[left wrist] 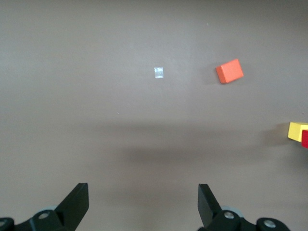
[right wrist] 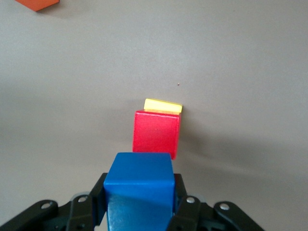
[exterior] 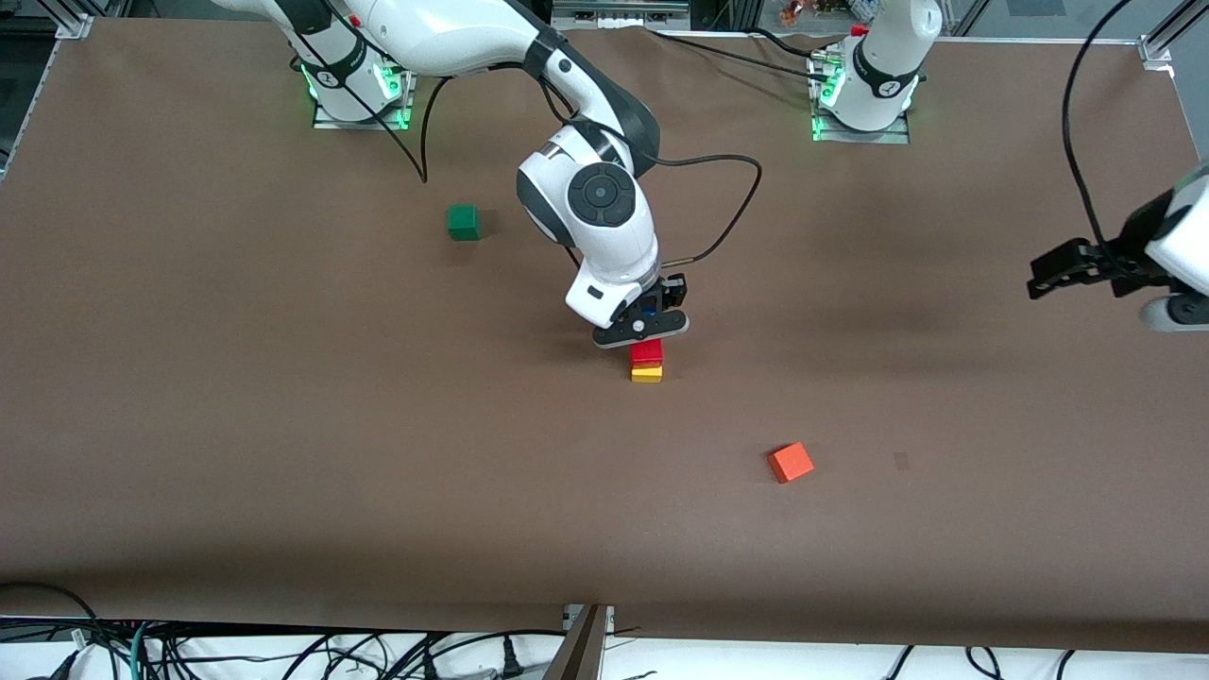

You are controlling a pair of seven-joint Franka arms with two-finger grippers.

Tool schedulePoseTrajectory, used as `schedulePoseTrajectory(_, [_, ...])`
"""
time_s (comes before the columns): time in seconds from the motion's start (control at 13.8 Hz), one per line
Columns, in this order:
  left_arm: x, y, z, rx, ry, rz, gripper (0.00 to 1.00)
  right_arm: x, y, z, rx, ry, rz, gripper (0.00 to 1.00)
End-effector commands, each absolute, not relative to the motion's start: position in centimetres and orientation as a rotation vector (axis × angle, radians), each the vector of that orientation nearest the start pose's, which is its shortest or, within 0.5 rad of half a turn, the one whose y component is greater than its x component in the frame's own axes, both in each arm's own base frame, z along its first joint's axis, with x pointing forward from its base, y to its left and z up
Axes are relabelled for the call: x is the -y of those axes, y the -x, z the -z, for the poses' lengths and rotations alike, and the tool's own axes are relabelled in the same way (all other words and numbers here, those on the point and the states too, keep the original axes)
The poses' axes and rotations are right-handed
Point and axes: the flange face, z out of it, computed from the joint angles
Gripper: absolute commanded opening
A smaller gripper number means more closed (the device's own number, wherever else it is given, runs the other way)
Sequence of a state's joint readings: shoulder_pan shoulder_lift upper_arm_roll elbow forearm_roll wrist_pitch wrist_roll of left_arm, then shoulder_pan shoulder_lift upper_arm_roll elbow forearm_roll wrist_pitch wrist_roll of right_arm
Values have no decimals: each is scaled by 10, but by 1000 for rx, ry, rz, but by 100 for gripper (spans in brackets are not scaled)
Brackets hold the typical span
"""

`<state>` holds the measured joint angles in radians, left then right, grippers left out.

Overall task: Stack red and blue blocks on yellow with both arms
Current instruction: 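Lower the blue cube onto the red cube with the right gripper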

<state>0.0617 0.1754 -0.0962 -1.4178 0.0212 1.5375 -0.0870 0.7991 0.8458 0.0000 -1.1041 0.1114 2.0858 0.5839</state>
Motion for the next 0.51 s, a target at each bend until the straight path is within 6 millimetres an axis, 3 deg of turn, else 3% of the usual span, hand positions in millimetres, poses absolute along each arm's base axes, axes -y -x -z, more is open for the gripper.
schedulePoseTrajectory(0.0, [13,-597,-590,114,3140,-125,100,-570,-549,-327,232,2960,133,9])
schedulePoseTrajectory(0.43, [13,-600,-590,112,3142,-118,100,-568,-560,-315,219,2966,168,10])
